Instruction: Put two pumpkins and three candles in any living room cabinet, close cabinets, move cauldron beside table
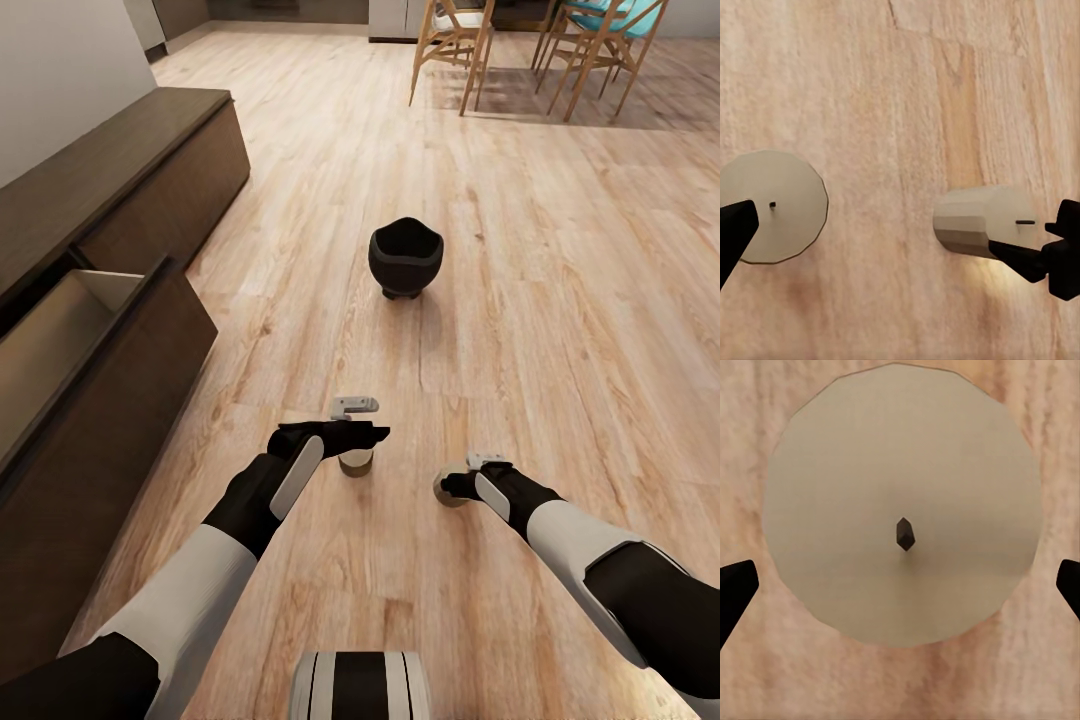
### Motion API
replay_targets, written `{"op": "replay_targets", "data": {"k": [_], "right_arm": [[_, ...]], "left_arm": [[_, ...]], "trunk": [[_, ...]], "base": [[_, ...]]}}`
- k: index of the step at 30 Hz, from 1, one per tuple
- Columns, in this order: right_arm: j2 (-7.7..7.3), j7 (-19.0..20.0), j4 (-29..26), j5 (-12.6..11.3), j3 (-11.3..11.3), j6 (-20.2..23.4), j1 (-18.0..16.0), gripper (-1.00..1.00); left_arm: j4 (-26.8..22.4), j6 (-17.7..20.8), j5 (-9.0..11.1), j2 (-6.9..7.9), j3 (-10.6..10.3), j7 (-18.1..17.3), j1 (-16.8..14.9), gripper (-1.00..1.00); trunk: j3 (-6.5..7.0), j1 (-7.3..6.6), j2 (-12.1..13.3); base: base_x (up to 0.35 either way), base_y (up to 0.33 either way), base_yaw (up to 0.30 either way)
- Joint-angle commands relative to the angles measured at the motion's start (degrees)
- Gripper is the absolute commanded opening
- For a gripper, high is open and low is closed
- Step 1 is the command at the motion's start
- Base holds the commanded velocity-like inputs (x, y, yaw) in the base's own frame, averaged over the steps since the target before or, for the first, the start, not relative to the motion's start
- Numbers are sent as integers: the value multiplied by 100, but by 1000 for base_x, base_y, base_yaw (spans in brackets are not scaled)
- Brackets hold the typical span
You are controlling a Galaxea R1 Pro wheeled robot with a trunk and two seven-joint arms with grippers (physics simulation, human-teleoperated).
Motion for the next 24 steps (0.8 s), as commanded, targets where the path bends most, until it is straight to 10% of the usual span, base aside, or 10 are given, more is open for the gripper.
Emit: {"op": "replay_targets", "data": {"k": [1, 24], "right_arm": [[-5, -39, -18, -61, 42, 33, 0, 100], [-5, -39, -22, -61, 36, 33, 0, 100]], "left_arm": [[-5, 22, 43, 0, -3, 30, -2, 100], [-5, 22, 46, 0, -3, 36, -2, 100]], "trunk": [[-4, -1, -1], [-114, 12, -8]], "base": [[0, 0, 0], [0, 0, 0]]}}
